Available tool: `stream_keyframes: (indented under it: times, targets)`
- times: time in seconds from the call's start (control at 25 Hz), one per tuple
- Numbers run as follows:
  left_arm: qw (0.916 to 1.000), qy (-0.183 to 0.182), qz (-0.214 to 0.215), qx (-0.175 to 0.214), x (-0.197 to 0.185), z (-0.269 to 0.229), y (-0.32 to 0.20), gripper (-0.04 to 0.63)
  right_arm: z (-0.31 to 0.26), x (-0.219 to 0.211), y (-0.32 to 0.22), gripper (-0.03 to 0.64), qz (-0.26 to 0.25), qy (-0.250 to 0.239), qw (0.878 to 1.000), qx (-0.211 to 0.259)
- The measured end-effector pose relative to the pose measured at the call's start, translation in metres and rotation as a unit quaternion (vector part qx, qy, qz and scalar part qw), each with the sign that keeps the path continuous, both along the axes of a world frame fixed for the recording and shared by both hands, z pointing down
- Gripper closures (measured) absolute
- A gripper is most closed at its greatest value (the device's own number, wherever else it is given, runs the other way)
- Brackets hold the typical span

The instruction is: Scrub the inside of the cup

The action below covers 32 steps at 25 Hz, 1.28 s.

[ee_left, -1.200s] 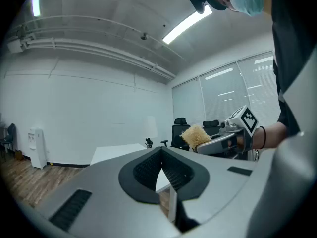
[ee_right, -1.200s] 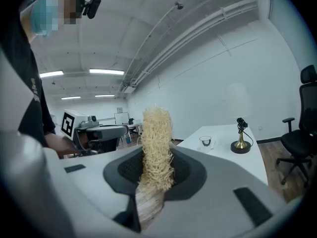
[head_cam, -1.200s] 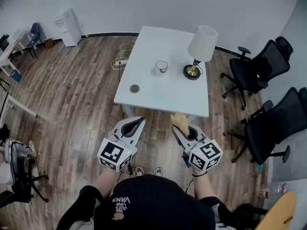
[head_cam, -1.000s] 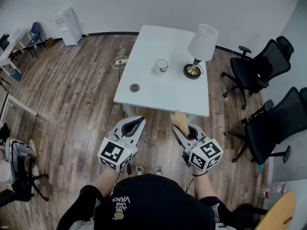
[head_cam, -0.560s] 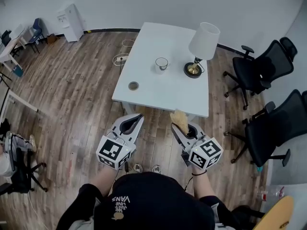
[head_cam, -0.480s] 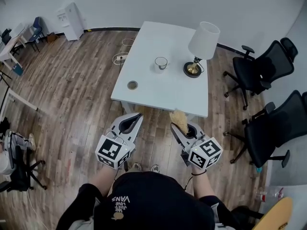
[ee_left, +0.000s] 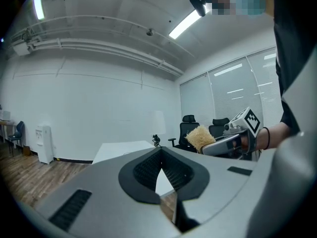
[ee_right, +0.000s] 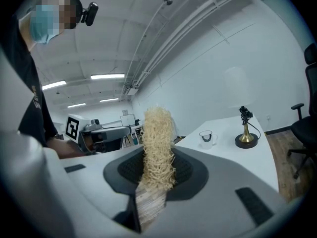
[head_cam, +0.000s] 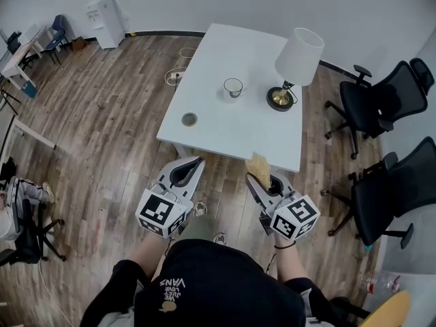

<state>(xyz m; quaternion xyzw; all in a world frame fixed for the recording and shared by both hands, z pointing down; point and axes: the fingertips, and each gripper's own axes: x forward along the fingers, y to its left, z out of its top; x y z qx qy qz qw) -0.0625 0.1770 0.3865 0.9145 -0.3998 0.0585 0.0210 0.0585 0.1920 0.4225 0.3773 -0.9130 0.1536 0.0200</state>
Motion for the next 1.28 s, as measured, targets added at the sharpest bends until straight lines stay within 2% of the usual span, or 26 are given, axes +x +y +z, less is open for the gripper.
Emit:
stream_keyframes:
  times: [0.32, 0.56, 0.84, 1.28]
  targets:
    - [0.9996, 0.004, 0.025, -0.011, -0.004, 0.005, -0.066, 0.584, -0.004, -0.01, -0.06, 0.523, 0.017, 0.0, 1.0, -0.001]
    - [0.9983, 0.002, 0.057, -0.005, -0.01, -0.004, -0.117, 0.584, -0.011, -0.023, -0.107, 0.523, 0.042, -0.001, 0.999, 0.002]
    - [0.9955, 0.004, 0.094, -0.007, -0.015, 0.001, -0.153, 0.584, -0.009, -0.034, -0.142, 0.523, 0.074, -0.004, 0.997, -0.001]
    - [0.9942, 0.009, 0.105, -0.021, -0.003, 0.017, -0.203, 0.584, 0.003, -0.022, -0.191, 0.523, 0.077, 0.001, 0.997, -0.016]
